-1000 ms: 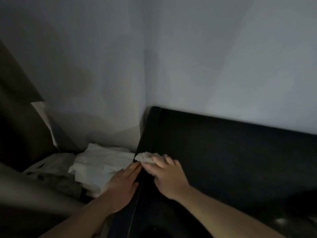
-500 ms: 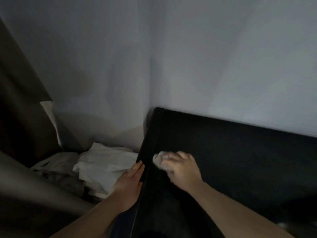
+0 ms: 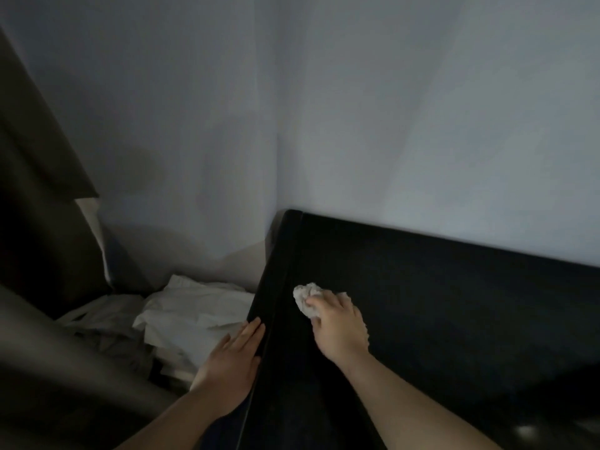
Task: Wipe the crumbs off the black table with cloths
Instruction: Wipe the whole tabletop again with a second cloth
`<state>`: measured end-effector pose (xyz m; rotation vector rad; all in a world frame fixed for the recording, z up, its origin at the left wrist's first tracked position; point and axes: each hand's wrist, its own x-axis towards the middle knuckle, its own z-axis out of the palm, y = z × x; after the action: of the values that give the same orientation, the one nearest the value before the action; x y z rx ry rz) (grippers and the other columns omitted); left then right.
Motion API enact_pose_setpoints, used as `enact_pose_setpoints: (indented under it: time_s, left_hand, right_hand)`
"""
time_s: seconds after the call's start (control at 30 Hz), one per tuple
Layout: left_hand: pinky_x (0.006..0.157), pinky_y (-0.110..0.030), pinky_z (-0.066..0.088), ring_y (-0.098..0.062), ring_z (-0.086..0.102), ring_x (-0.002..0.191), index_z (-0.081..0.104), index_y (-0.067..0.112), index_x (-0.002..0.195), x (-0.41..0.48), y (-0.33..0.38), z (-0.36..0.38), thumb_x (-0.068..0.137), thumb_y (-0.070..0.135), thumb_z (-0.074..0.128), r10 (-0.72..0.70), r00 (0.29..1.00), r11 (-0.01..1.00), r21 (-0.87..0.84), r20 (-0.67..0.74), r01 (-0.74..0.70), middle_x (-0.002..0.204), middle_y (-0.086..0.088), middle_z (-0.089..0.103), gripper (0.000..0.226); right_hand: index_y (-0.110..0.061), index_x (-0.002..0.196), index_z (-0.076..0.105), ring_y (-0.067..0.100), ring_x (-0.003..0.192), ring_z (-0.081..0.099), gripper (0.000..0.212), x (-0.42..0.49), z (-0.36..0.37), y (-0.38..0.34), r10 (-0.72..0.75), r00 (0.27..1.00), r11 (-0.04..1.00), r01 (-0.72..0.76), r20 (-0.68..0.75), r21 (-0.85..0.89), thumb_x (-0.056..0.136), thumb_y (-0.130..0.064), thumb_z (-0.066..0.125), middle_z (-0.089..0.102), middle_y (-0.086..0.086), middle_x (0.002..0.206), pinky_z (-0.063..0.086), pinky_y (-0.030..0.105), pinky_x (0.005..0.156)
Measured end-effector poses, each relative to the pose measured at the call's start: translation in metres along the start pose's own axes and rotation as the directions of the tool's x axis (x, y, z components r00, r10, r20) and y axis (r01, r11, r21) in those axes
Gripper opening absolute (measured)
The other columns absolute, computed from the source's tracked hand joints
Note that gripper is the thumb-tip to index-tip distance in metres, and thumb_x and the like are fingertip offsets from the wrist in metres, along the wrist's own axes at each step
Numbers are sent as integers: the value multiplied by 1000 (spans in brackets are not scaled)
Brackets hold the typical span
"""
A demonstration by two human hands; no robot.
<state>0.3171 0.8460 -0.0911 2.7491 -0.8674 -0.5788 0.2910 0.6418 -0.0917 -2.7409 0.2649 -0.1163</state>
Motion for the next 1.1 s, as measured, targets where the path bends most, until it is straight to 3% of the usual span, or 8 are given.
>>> enact_pose_setpoints:
  time_s: [0.03, 0.2, 0.37, 0.6, 0.77, 0.9, 1.0, 1.1]
  left_hand:
    - [115, -23, -2, -8, -7, 146, -8, 20, 151, -2, -1, 2, 104, 28, 23, -1, 1000, 1000, -19, -3, 1, 150, 16, -18, 57]
    - [112, -19, -1, -8, -5, 146, -5, 22, 151, -12, -4, 9, 104, 26, 26, 20, 999, 997, -78, -37, -23, 157, 10, -13, 56]
    - [117, -25, 2, -7, -7, 145, -6, 24, 151, -21, -4, 9, 104, 30, 25, 6, 1000, 997, -71, -8, -7, 142, 21, -19, 57]
    - [119, -26, 6, -5, -2, 146, -2, 25, 151, -33, -11, 12, 103, 27, 27, 14, 1000, 999, -48, 11, -13, 157, 12, -11, 56]
    - [118, -27, 3, -4, -2, 145, -4, 25, 151, -38, -11, 11, 103, 28, 26, -4, 999, 1000, -8, 43, 4, 158, 11, -12, 56]
    - [117, -27, 6, -4, -2, 145, -6, 22, 151, -43, -12, 13, 103, 23, 26, 14, 998, 1000, 24, 59, -15, 154, 11, -19, 57]
    - [117, -30, 4, -5, -5, 145, -10, 22, 150, -46, -14, 7, 103, 26, 26, 38, 992, 997, 63, 118, -46, 150, 14, -23, 60]
    - [117, -31, 3, -6, -4, 146, -9, 23, 151, -50, -13, 6, 103, 29, 26, 41, 992, 998, 51, 118, -48, 150, 16, -21, 59]
  right_hand:
    - [-31, 126, 51, 24, 134, 31, 37, -7, 2, -11, 13, 999, 1000, -14, 31, 20, 91, -19, 46, 41, -6, 142, 26, 40, 111]
    - [-31, 110, 60, 18, 114, 51, 35, -50, 6, -22, -394, 914, 919, 391, 99, 48, 83, -25, 37, 57, -11, 120, 45, 39, 93]
    - [-32, 134, 44, 23, 136, 28, 44, -17, 2, -17, 4, 999, 1000, -4, 40, -6, 92, -18, 47, 36, -5, 146, 25, 39, 112]
    - [-31, 125, 52, 17, 125, 42, 42, -72, 7, -27, -408, 909, 913, 409, 89, 12, 86, -17, 45, 48, -10, 134, 33, 32, 100]
    - [-31, 136, 41, 25, 136, 27, 48, -39, 9, -36, -22, 999, 1000, 22, 36, 1, 92, -14, 45, 34, -4, 147, 22, 38, 111]
    - [-33, 138, 38, 22, 143, 9, 51, -94, 12, -63, -248, 948, 969, 246, 198, 34, 92, -14, 41, 26, -11, 150, 14, 36, 111]
    - [-32, 136, 41, 20, 141, 14, 49, -99, -1, -41, -379, 885, 922, 386, 271, 28, 90, -15, 43, 30, -12, 148, 15, 35, 110]
    - [-32, 135, 43, 19, 136, 26, 49, -69, -2, -28, -200, 971, 979, 202, 128, 4, 90, -14, 45, 35, -10, 145, 19, 33, 110]
